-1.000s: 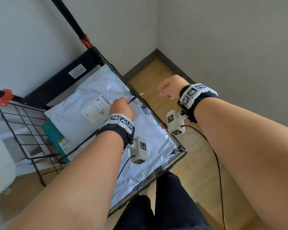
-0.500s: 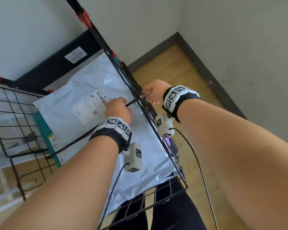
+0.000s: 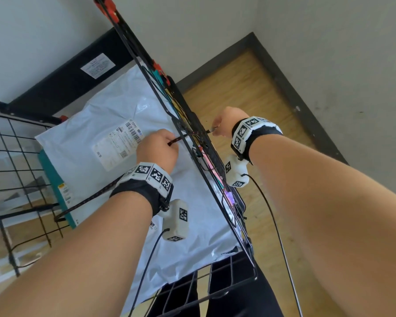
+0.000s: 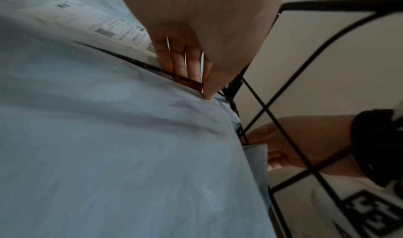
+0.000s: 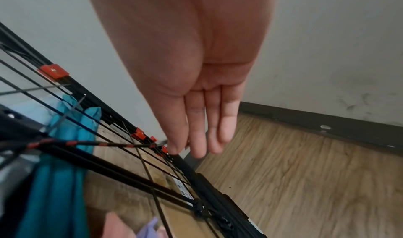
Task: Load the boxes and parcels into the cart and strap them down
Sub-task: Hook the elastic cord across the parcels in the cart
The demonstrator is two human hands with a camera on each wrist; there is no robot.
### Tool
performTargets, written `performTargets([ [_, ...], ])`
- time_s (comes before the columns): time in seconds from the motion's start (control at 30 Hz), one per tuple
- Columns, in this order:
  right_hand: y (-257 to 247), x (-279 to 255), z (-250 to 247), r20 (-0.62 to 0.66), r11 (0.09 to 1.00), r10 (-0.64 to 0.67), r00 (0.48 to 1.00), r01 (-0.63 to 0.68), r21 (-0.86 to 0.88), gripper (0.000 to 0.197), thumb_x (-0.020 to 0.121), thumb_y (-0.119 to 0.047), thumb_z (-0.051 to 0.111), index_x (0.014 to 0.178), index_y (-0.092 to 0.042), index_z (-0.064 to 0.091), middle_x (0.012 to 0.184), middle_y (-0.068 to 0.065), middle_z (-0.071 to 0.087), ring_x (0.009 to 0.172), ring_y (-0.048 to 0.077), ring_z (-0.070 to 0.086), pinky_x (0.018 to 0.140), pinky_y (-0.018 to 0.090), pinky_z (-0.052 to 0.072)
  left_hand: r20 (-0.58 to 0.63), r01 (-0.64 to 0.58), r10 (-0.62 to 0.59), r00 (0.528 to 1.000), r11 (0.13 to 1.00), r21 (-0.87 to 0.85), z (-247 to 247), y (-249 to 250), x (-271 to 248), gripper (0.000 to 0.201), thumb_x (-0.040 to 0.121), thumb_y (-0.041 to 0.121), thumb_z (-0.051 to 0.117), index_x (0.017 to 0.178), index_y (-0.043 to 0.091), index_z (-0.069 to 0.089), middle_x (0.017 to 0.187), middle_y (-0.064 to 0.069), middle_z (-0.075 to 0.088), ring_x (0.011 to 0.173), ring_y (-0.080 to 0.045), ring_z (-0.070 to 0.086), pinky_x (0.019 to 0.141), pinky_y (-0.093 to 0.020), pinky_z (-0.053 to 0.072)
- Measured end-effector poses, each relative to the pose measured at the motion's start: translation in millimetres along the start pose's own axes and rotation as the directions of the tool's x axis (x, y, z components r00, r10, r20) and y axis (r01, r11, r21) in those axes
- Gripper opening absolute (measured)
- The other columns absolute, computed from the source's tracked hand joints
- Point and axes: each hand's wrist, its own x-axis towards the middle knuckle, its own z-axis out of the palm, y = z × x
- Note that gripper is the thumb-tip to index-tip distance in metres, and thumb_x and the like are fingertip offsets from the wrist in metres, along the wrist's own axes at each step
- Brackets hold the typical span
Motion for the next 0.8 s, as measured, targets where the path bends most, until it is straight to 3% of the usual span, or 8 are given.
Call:
performTargets([
  [0.13, 4.4, 13.1, 11.9, 0.007, 1.000, 0.013, 1.000, -0.014, 0.023, 0.028, 0.089, -0.029, 0.065, 0.113, -0.015, 0.071, 0.111, 0.007, 0.069, 0.098, 0.026, 0.065, 0.083, 0.035, 0.054, -0.024, -0.077, 0.078, 0.997, 0.996, 0.053, 11.1, 2.0, 4.6, 0.024, 0.086, 0.012, 0.057, 0.103, 0.015, 0.073, 0.096, -0.007, 0.069, 0.091, -0.026, 0.064, 0.081, -0.035, 0.052],
  [0.27, 0.1, 23.3, 18.5, 0.023, 0.997, -0.006, 1.000, 0.004, 0.072, 0.023, 0.090, -0.022, 0.065, 0.111, -0.021, 0.073, 0.111, 0.005, 0.069, 0.098, 0.024, 0.065, 0.084, 0.033, 0.054, -0.046, -0.125, 0.134, 0.990, 0.980, 0.158, 17.4, -0.5, 8.5, 0.025, 0.088, 0.014, 0.052, 0.098, 0.013, 0.075, 0.090, -0.009, 0.067, 0.084, -0.027, 0.061, 0.076, -0.035, 0.053],
  [0.37, -4.3, 31.9, 25.3, 0.031, 0.997, -0.021, 0.999, 0.019, 0.069, 0.020, 0.090, -0.021, 0.066, 0.108, -0.022, 0.074, 0.110, 0.004, 0.070, 0.097, 0.023, 0.065, 0.080, 0.030, 0.053, -0.063, -0.137, 0.149, 0.987, 0.977, 0.166, 21.8, -2.8, 10.2, 0.024, 0.089, 0.016, 0.054, 0.099, 0.011, 0.075, 0.093, -0.009, 0.068, 0.089, -0.026, 0.061, 0.080, -0.037, 0.053],
  [0.53, -13.4, 42.0, 35.0, 0.041, 0.996, 0.006, 0.999, -0.009, 0.087, 0.024, 0.085, -0.025, 0.072, 0.104, -0.011, 0.073, 0.099, 0.006, 0.070, 0.084, 0.022, 0.064, 0.071, 0.030, 0.053, -0.037, -0.142, 0.151, 0.988, 0.974, 0.176, 26.9, -7.0, 12.8, 0.023, 0.090, 0.019, 0.053, 0.100, 0.015, 0.074, 0.093, -0.005, 0.067, 0.088, -0.024, 0.060, 0.076, -0.033, 0.051],
  [0.67, -20.3, 41.6, 38.7, 0.042, 0.997, 0.020, 0.999, -0.023, 0.070, 0.016, 0.090, -0.025, 0.065, 0.091, -0.009, 0.064, 0.082, 0.006, 0.062, 0.077, 0.022, 0.060, 0.067, 0.029, 0.050, -0.014, -0.157, 0.162, 0.987, 0.974, 0.161, 27.1, -9.1, 14.2, 0.022, 0.090, 0.019, 0.053, 0.095, 0.016, 0.074, 0.086, -0.003, 0.065, 0.081, -0.022, 0.059, 0.073, -0.034, 0.050],
  [0.8, -27.8, 39.6, 45.9, 0.030, 0.997, 0.040, 0.999, -0.041, 0.063, 0.023, 0.093, -0.016, 0.056, 0.071, -0.006, 0.053, 0.070, 0.007, 0.056, 0.076, 0.024, 0.059, 0.067, 0.030, 0.048, -0.028, -0.145, 0.149, 0.988, 0.983, 0.116, 25.2, -8.9, 10.3, 0.021, 0.092, 0.021, 0.055, 0.100, 0.015, 0.073, 0.095, -0.005, 0.067, 0.090, -0.023, 0.060, 0.080, -0.038, 0.052],
])
